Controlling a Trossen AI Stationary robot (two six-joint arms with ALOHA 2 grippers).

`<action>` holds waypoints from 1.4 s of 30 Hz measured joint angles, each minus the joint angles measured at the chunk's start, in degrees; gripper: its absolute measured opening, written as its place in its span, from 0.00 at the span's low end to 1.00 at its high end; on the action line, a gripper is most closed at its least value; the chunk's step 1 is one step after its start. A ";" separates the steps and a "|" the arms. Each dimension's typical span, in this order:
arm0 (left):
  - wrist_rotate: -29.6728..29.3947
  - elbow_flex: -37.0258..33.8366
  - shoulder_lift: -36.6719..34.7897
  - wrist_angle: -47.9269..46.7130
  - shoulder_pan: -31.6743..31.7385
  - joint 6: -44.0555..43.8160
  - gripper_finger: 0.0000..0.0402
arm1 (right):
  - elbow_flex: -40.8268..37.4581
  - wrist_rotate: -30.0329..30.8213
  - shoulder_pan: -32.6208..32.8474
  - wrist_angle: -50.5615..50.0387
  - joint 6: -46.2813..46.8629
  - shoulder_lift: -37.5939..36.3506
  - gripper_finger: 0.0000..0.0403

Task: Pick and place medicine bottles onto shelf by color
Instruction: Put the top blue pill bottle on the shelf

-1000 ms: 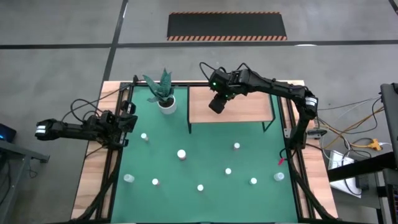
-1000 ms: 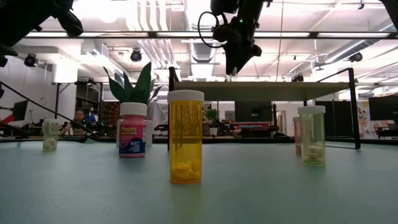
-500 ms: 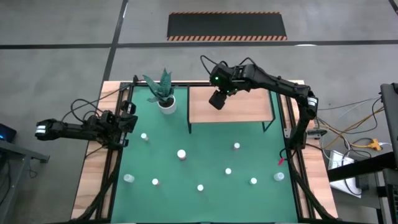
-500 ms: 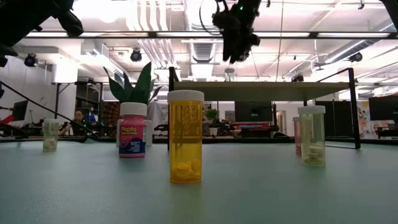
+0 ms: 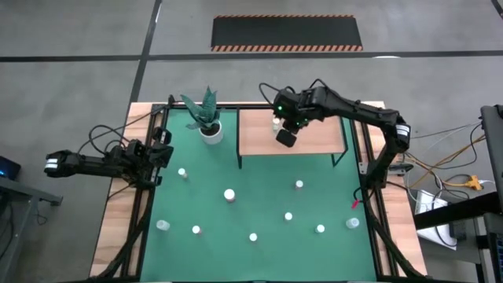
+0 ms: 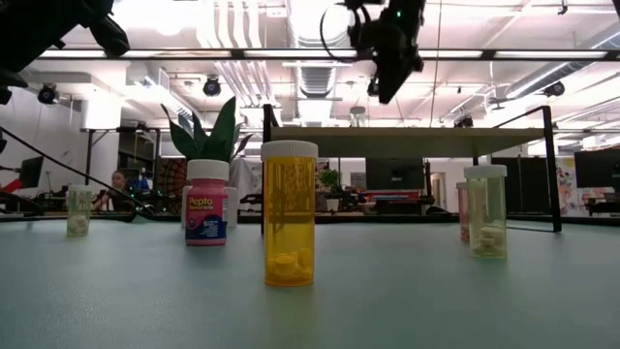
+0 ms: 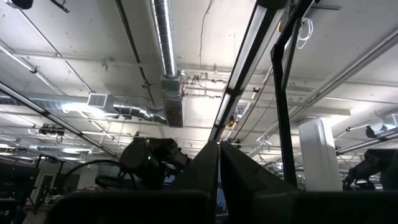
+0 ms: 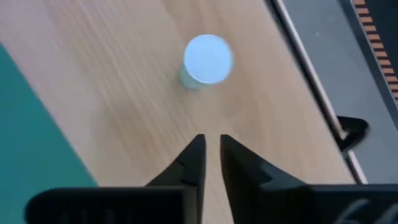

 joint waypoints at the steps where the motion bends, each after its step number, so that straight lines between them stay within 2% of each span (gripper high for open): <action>1: 0.00 0.00 0.00 0.00 0.00 0.00 0.00 | -1.58 0.00 0.00 1.66 -0.05 -0.16 0.06; 4: 0.01 0.00 0.01 0.00 0.00 0.01 0.00 | -5.81 0.00 0.17 7.02 -0.53 -0.33 0.03; 11: 0.02 0.02 -0.01 -0.03 0.01 0.15 0.00 | -12.73 0.02 0.22 18.46 -1.04 -0.52 0.02; 25: 0.04 0.02 0.02 0.03 0.01 0.17 0.00 | -16.88 1.99 0.20 33.50 -1.84 -0.52 0.02; 29: 0.04 0.02 0.04 0.00 0.02 0.17 0.00 | -16.47 2.17 0.09 33.69 -2.65 -0.52 0.02; 35: 0.05 0.02 0.03 -0.04 0.00 0.15 0.00 | -14.94 2.36 -0.01 25.44 -3.38 -1.12 0.02; 40: 0.04 0.02 0.13 -0.04 0.01 0.13 0.00 | -15.33 8.30 -0.38 24.77 -1.98 -1.83 0.02; 42: 0.04 0.02 0.13 -0.04 0.00 0.13 0.00 | -15.74 8.48 -0.76 27.28 -2.00 -1.75 0.02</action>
